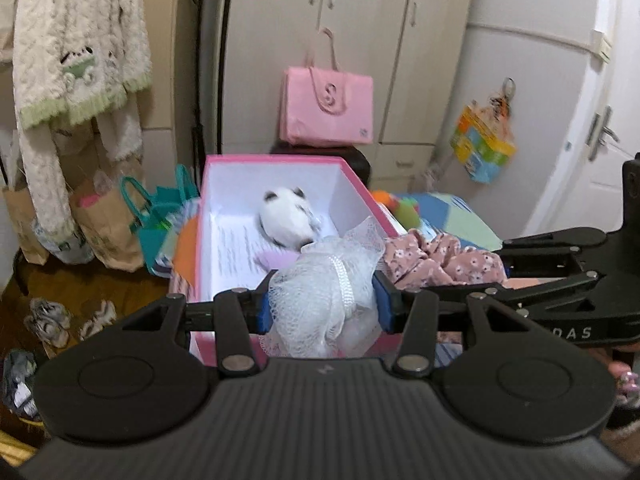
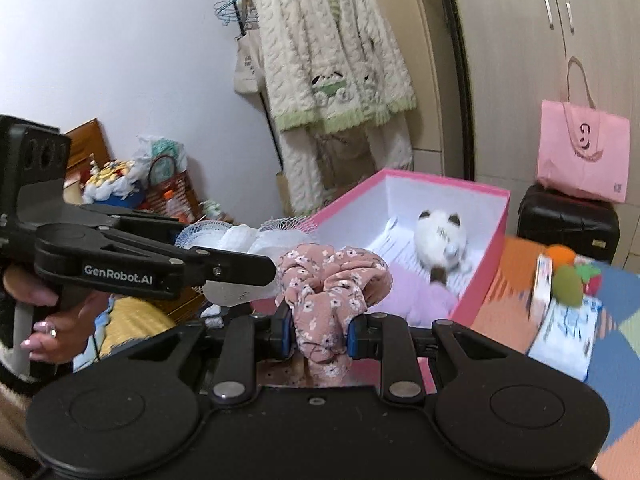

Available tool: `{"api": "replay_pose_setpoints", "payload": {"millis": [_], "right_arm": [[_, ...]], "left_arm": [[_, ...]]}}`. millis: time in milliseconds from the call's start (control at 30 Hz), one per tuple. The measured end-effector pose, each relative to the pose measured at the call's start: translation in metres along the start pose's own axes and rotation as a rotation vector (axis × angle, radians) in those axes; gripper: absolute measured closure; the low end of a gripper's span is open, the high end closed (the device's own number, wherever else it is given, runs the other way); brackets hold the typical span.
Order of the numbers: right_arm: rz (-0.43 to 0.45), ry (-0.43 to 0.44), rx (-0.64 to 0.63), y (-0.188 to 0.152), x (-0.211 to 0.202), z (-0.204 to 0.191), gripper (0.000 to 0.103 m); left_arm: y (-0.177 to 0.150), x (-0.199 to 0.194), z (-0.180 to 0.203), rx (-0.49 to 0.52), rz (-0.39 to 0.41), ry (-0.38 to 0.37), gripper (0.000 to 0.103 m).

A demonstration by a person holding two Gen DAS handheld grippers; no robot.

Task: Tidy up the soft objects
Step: 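Carry the bath puff and scrunchie with both grippers over the pink box, then open both grippers to drop the puff and scrunchie into the box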

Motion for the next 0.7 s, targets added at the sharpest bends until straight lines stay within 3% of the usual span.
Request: {"api": "replay_pose_setpoints", "payload": {"millis": [133,300,467,700], "right_arm": [[-0.008,0.006,0.037,0.026,0.027,0.022,0.074],[-0.07,-0.016,0.078,0.046,0.07,0.05,0.074],[-0.143,-0.042,0.101,0.057,0.112,0.07,0.074],[-0.195,-0.043,0.113,0.066,0.147,0.081,0.071]], "left_arm": [[0.011,0.027,-0.014,0.03,0.062,0.096,0.057],[0.015,0.069,-0.028,0.025,0.004,0.133,0.056],[0.017,0.101,-0.028,0.137,-0.031,0.265,0.055],[0.018,0.116,-0.028,0.16,-0.069,0.238,0.053]]}}
Point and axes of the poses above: each gripper's, at about its wrist camera, not at the fingertips, and x roughly the way its jaws point, z to its right, y to its top, the point moved 6 cm from there along x, roughly the way its jaws point, and after that the axes turned 2 degrees about -z, right-handed, at the moved point
